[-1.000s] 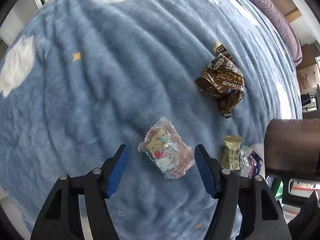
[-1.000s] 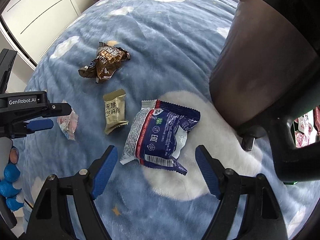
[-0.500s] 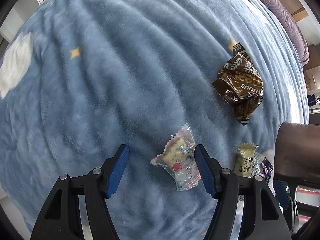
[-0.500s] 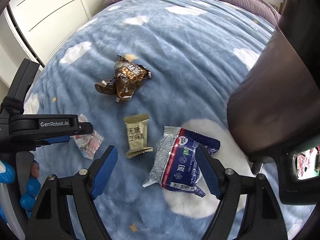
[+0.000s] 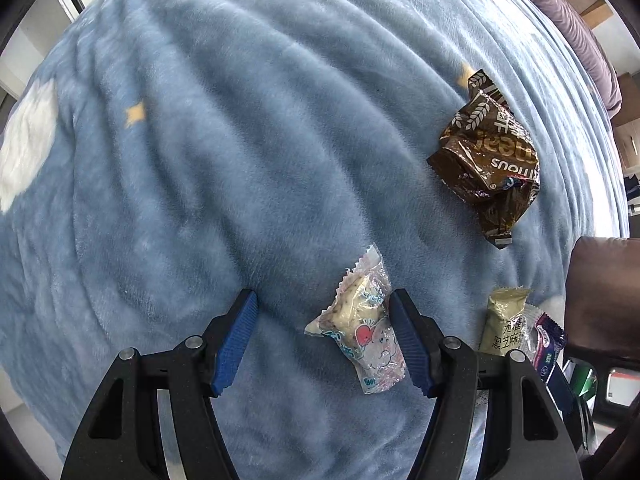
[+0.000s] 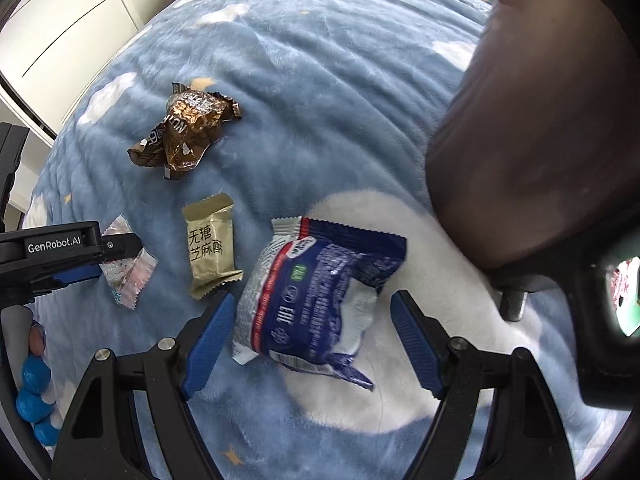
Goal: Organize snacks
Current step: 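Grasp the pink candy wrapper with left tool while right tool grasps the blue-white biscuit packet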
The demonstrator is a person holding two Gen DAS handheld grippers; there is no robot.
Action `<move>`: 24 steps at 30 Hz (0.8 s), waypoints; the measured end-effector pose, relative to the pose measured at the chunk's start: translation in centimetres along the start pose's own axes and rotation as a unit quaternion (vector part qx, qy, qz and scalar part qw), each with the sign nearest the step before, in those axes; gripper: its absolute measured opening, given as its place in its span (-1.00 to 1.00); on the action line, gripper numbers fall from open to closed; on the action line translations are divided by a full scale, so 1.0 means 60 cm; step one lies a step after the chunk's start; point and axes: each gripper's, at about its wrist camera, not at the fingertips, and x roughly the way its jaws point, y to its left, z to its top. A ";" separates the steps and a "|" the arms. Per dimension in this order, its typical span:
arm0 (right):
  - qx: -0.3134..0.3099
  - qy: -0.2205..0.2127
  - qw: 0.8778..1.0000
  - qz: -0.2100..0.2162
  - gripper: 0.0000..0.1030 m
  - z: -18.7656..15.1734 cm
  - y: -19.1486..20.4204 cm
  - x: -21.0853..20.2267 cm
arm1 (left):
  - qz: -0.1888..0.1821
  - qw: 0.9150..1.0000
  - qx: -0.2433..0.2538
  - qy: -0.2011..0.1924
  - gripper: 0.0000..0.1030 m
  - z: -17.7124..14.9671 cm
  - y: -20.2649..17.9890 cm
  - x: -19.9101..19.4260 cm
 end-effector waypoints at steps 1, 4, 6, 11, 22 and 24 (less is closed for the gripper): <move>0.002 0.007 1.000 0.001 1.00 0.001 0.002 0.006 | 0.001 1.000 -0.001 0.000 0.20 0.001 -0.002 0.001; 0.015 0.013 1.000 0.003 1.00 0.004 0.001 0.017 | 0.004 1.000 -0.003 0.001 0.20 0.006 -0.007 0.005; 0.014 0.017 1.000 0.002 1.00 0.005 0.001 0.022 | 0.005 1.000 -0.001 -0.002 0.19 0.006 -0.009 0.006; 0.017 0.032 0.999 -0.002 1.00 0.011 0.001 0.036 | 0.005 1.000 0.008 -0.008 0.15 0.003 -0.018 0.005; 0.000 0.042 0.999 -0.005 1.00 0.009 0.011 0.050 | 0.004 1.000 0.012 -0.013 0.15 -0.016 -0.053 -0.004; 0.001 0.044 0.999 -0.004 1.00 0.009 0.009 0.053 | 0.009 1.000 0.019 -0.017 0.15 -0.018 -0.061 -0.004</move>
